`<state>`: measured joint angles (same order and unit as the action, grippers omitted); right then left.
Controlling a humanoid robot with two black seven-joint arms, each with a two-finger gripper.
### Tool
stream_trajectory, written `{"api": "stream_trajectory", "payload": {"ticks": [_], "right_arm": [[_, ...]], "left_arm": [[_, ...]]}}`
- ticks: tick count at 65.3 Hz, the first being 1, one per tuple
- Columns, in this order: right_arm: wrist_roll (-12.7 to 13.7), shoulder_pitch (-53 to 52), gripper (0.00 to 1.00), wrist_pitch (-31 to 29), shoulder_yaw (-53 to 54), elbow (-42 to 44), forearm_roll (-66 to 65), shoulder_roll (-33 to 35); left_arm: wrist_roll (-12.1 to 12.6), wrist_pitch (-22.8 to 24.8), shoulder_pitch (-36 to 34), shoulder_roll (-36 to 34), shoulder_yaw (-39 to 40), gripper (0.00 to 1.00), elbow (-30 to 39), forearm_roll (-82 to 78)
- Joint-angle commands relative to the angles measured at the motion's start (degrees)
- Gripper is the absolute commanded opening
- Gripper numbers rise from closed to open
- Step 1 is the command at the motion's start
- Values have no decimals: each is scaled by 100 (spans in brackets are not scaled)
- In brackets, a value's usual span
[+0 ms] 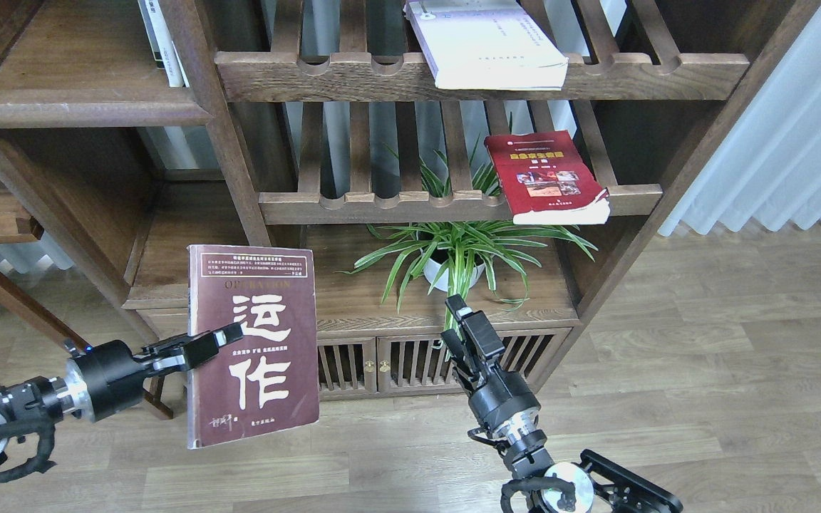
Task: Organize books on shelf
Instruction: 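Carry the maroon book with the left gripper up toward the upper shelf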
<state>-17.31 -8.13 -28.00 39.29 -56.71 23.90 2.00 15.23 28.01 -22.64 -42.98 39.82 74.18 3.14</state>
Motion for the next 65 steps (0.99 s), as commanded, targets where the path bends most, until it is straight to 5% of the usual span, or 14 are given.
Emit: {"api": "stream_trajectory", "payload": {"ticks": [1,65], "right_arm": [[-1,-13,96,0,0,10,0,2],[-1,-382,97,0,-44,283,-114,-50]], "left_arm": [[76,-1,-300,-236,79,0,53,11],[15,-1,-935,-1511,668,0,88,1040]]}}
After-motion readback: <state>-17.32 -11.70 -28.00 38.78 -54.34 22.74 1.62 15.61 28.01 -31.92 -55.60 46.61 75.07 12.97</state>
